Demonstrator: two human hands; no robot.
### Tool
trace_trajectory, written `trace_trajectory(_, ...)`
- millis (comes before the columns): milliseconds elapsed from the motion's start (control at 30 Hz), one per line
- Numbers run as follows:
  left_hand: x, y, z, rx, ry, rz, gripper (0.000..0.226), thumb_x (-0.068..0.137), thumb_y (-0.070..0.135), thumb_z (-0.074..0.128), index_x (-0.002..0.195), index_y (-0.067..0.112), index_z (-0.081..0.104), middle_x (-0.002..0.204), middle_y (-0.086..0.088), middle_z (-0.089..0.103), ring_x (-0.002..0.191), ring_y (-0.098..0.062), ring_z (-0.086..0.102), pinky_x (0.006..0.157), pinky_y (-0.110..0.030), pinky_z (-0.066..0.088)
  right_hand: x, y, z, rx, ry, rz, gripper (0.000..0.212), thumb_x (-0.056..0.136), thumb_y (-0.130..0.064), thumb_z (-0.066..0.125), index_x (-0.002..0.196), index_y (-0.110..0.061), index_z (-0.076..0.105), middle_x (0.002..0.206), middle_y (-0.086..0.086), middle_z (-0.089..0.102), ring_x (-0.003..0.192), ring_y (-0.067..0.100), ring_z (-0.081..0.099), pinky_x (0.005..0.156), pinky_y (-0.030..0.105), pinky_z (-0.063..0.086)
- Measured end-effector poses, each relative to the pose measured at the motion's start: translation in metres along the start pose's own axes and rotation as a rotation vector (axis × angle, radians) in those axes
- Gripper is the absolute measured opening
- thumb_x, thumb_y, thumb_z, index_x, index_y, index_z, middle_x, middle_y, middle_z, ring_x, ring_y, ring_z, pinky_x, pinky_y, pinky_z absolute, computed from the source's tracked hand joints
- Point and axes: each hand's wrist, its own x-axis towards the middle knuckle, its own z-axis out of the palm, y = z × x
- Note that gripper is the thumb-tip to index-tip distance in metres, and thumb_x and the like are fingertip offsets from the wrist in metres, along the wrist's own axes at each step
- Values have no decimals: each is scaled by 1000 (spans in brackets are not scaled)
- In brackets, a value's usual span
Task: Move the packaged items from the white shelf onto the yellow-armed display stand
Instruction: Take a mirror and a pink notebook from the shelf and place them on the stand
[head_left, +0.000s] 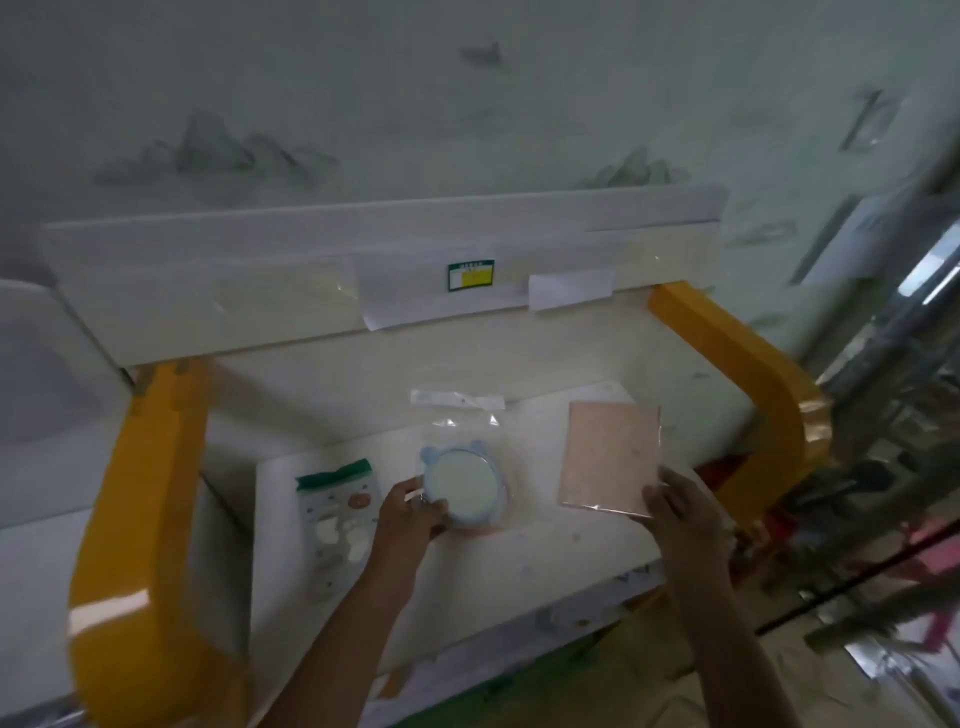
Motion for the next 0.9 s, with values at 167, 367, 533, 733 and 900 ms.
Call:
trace_trajectory(167, 14, -26, 35, 108, 156, -24, 38, 87, -7, 61, 123, 4, 54, 117, -22, 63, 90, -25, 62, 58, -20, 55, 55, 8, -11, -64, -146, -71, 27, 96, -13, 59, 121, -3, 60, 112, 2, 62, 99, 18, 62, 76, 11, 49)
trace_trajectory(367, 15, -34, 59, 448, 339, 87, 44, 87, 3, 63, 129, 12, 57, 120, -8, 63, 106, -26, 61, 78, -27, 48, 96, 24, -7, 48, -258, 16, 24, 95, -16, 62, 119, -14, 63, 112, -2, 67, 103, 18, 66, 81, 35, 57)
trace_trajectory(533, 6, -42, 63, 733, 427, 222, 42, 83, 8, 71, 123, 4, 60, 104, -3, 59, 104, -25, 58, 81, -23, 37, 104, 35, -1, 79, -317, 60, 28, 94, -15, 63, 122, -15, 63, 112, -5, 68, 104, 19, 66, 91, 46, 56)
trace_trajectory(733, 9, -60, 59, 1060, 461, 201, 49, 79, 37, 65, 124, 21, 56, 121, -10, 52, 114, -28, 45, 90, -36, 43, 109, 34, -3, 69, -373, 41, 33, 93, -14, 64, 125, -19, 56, 108, -14, 63, 99, 12, 64, 87, 42, 57)
trace_trajectory(900, 7, -51, 69, 1117, 452, 424, 53, 80, 20, 70, 130, 19, 53, 118, -6, 52, 107, -23, 53, 88, -35, 51, 118, 53, -12, 12, -417, 34, 35, 93, -9, 63, 121, -29, 56, 101, 7, 71, 88, 15, 69, 80, 40, 60)
